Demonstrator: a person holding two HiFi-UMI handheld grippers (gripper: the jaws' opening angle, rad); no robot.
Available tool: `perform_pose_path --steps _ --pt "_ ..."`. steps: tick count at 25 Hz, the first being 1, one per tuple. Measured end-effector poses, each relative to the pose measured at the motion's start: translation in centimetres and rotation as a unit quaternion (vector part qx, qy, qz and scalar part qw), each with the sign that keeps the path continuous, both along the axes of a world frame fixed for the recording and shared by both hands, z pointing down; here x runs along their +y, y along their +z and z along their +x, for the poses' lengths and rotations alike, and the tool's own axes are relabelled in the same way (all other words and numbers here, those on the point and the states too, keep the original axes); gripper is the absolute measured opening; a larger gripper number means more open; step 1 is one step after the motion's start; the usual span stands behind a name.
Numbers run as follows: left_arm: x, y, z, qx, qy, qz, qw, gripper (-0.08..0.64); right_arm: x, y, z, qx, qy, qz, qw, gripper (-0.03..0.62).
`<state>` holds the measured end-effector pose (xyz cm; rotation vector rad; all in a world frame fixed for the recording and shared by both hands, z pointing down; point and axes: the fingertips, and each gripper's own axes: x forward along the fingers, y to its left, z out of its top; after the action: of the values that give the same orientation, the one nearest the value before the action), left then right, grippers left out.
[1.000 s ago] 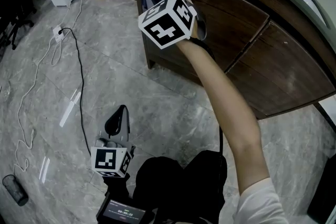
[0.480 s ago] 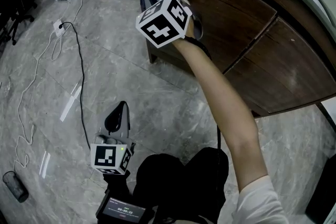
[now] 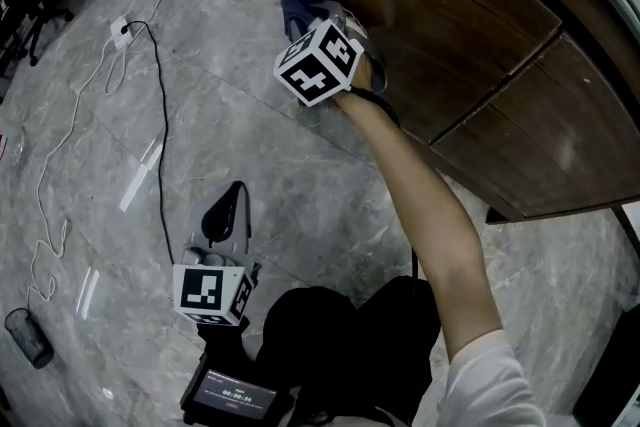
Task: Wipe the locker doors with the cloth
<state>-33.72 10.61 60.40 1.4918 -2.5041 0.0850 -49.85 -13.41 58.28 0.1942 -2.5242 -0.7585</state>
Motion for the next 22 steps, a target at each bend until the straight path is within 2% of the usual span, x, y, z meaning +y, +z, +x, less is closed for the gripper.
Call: perform_pose_path --steps 7,15,22 --pt "0.7 0.9 -0.7 0.002 -0.009 -0.002 1.0 0.003 0.4 5.5 -0.3 0.035 -0.004 0.007 0.999 0.103" --pt "0.4 1.8 -0.9 0.014 -0.011 -0.007 0.9998 0.003 0.6 12.2 -0.3 0.079 -0.002 -0.024 0.997 0.103" --pt "0.7 1.9 -1.6 0.018 -0.02 -0.01 0.9996 0.003 0.9 15.4 -0.2 0.102 -0.003 -0.041 0.994 0.103"
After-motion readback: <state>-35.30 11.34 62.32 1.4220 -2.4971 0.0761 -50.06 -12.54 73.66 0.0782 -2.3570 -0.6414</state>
